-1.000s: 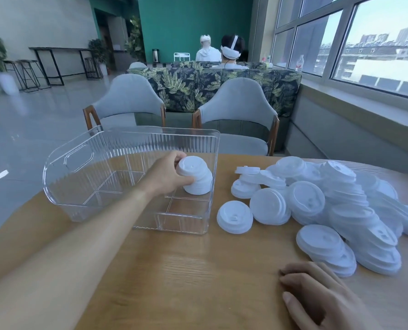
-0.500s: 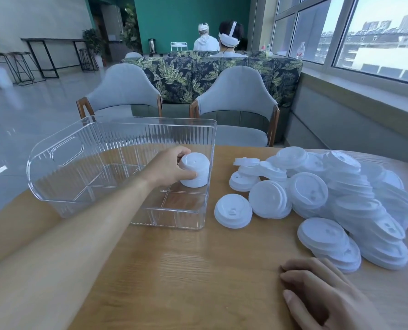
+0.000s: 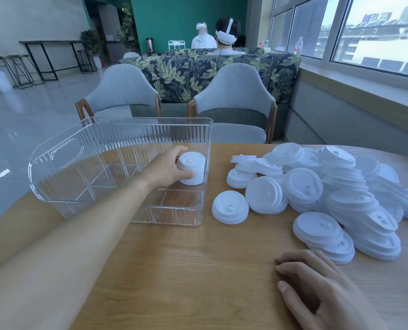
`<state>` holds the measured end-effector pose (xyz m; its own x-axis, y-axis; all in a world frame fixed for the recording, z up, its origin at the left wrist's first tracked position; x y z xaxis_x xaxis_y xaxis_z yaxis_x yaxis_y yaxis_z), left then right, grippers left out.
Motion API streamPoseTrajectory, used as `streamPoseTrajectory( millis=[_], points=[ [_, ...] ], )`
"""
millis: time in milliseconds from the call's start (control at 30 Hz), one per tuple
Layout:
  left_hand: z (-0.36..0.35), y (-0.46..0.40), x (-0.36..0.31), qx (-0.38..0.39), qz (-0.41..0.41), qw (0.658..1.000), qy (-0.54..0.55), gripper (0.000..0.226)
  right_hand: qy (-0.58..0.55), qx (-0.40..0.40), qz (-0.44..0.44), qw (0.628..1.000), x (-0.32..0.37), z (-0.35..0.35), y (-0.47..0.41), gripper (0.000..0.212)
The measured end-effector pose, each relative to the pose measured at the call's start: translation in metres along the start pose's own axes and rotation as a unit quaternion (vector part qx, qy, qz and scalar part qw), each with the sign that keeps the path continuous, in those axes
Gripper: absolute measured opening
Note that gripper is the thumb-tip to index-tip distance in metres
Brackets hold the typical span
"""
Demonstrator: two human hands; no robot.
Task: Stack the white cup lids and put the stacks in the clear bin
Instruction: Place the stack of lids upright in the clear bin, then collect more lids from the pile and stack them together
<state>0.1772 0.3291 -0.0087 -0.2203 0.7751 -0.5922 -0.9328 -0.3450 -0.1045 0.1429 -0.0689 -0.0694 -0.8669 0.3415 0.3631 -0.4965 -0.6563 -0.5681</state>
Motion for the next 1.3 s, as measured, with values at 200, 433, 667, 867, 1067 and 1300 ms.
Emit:
streamPoseTrajectory(
  millis=[200, 433, 667, 867, 1067, 1300],
  points=[
    [0.010, 0.022, -0.013, -0.033, 0.030, 0.999, 0.014, 0.092, -0.001, 0.015, -0.018, 1.000, 0.001, 0.001, 0.004, 0.015],
    [0.010, 0.080, -0.049, -0.229, -0.022, 0.973, 0.025, 0.028, 0.001, 0.061, -0.051, 0.997, 0.007, 0.008, 0.009, 0.016],
    [-0.038, 0.163, -0.107, -0.292, -0.171, 0.941, 0.014, 0.021, 0.015, 0.064, -0.074, 0.995, 0.007, 0.012, 0.018, 0.018],
    [-0.104, 0.202, -0.133, -0.203, -0.147, 0.968, 0.022, 0.026, 0.015, 0.055, -0.072, 0.996, 0.008, 0.020, 0.023, 0.017],
    [-0.145, 0.208, -0.152, -0.110, -0.101, 0.989, 0.014, 0.012, 0.004, 0.052, -0.095, 0.994, 0.000, 0.035, 0.040, 0.022],
    [-0.171, 0.185, -0.173, -0.069, -0.072, 0.995, 0.031, 0.044, 0.022, 0.041, -0.132, 0.990, -0.026, 0.064, 0.056, 0.004]
  ],
)
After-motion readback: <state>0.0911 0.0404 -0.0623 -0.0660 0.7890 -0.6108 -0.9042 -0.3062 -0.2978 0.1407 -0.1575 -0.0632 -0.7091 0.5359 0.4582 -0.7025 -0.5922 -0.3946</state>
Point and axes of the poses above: each hand's wrist, its own y-axis away from the middle knuckle, its own z-axis out of the back of the hand, x = y × z, the point moved 2 cm from there along -y, towards the middle knuckle, and after that the axes turned 2 degrees about x, right-handed, at the moved point
